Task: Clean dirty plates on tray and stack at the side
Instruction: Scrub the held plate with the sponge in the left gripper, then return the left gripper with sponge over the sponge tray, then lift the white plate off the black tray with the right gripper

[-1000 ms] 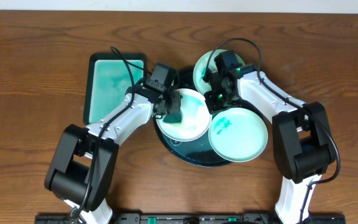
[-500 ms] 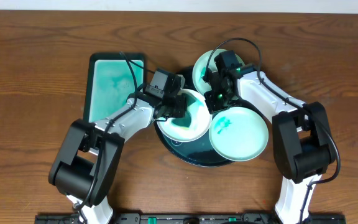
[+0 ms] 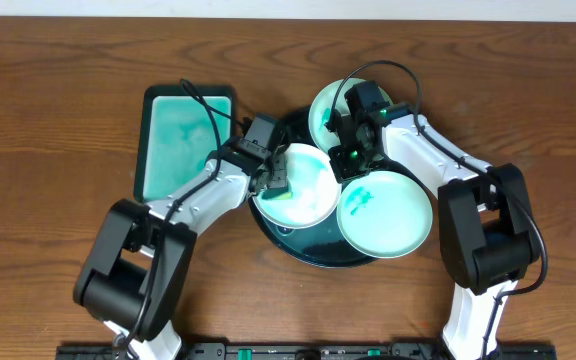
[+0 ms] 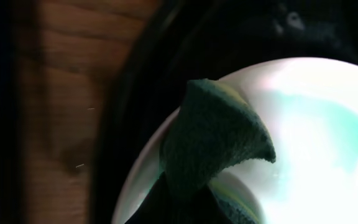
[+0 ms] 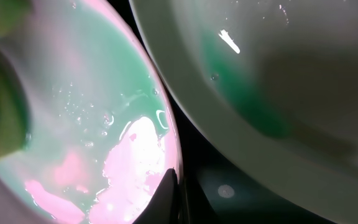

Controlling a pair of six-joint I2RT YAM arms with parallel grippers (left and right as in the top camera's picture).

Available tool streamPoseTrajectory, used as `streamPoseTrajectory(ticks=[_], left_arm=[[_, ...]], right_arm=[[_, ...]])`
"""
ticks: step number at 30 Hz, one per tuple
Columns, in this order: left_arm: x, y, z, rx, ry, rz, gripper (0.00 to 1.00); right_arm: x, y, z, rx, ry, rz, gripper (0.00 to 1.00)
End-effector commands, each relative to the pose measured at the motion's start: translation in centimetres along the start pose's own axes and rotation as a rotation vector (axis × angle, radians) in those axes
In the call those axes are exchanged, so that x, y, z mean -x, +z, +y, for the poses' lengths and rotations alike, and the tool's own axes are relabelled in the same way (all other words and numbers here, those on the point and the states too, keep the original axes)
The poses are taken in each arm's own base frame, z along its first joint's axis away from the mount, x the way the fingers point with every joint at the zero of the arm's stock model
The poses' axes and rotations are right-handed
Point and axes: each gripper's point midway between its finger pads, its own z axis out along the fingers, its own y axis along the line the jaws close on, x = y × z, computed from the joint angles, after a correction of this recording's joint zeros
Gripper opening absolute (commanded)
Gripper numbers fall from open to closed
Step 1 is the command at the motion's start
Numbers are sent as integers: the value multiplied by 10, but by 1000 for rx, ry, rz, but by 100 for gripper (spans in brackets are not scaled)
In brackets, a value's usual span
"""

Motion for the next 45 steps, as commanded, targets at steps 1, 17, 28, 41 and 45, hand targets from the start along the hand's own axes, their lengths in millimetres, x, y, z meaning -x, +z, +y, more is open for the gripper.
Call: streamPoseTrajectory(ticks=[1, 17, 28, 41, 45], left_arm=[[34, -33, 24, 92, -59, -149, 7], [81, -130, 94, 82, -361, -348, 7], [64, -133, 180, 230, -568, -289, 7], [63, -135, 192, 248, -596, -291, 7], [62, -135, 192, 249, -596, -288, 7]], right_arm=[[-3, 4, -13, -52, 5, 13, 1], [30, -30, 2, -183, -120, -92, 1], [53, -123, 26, -663, -268, -307, 1], [53, -159, 55, -777, -387, -392, 1], [55, -169, 55, -874, -445, -394, 1]])
